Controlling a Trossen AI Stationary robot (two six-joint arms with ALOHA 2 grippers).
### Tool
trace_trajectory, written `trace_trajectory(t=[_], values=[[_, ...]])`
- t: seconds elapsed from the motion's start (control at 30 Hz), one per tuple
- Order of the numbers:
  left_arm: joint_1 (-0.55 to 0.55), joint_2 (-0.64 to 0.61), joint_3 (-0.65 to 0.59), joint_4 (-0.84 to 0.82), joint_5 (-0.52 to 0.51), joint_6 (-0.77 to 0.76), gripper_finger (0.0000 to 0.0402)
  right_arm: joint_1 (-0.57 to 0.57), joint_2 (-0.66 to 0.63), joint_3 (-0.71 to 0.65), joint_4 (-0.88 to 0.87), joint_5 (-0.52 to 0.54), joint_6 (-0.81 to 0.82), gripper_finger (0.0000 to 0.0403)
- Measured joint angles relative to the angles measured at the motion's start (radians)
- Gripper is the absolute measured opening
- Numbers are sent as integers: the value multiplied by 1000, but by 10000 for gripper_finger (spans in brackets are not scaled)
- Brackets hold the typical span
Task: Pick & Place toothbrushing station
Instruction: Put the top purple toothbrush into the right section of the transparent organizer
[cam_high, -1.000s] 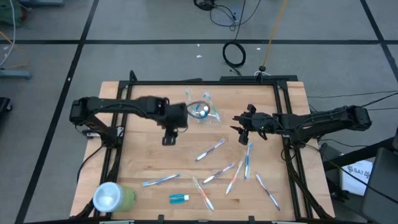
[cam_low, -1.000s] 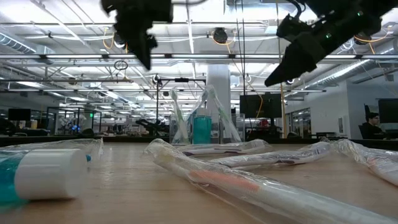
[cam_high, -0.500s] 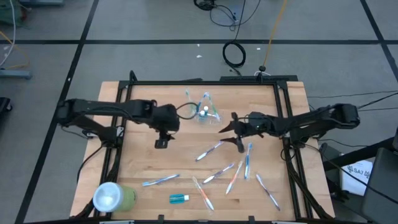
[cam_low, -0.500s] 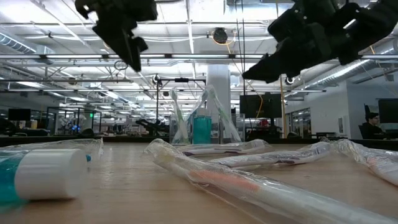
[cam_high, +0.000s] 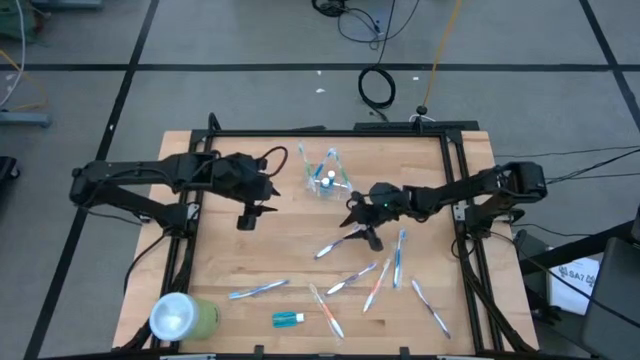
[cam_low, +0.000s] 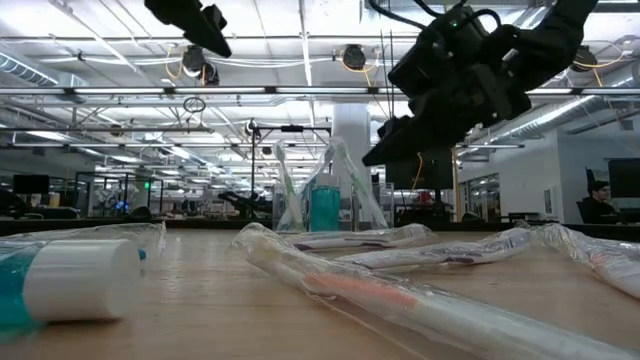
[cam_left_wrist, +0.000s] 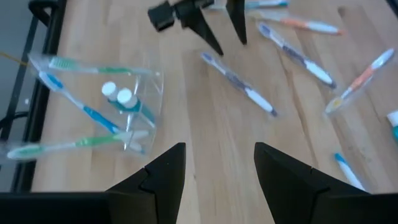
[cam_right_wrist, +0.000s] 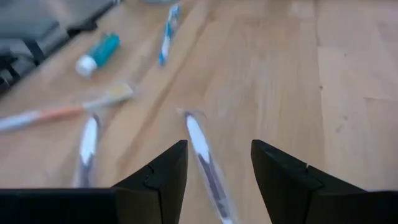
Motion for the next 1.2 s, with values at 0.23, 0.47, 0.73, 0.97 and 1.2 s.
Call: trace_trajectory(t=[0.23,0.47,0.73,0.97,1.2], values=[[0,6,0,5,0,15,198,-1,-2,0,-135,103,0,169],[0,10,1,39,0,33,198,0,13,-35,-185,192,14,169],[0,11,1,38,0,19,198,-3,12,-70,-178,230,33,169],[0,11,1,37,0,20,198,-2,12,-130,-172,281,108,169],[0,11,1,33,0,19,198,-2,11,-160,-134,282,121,161]])
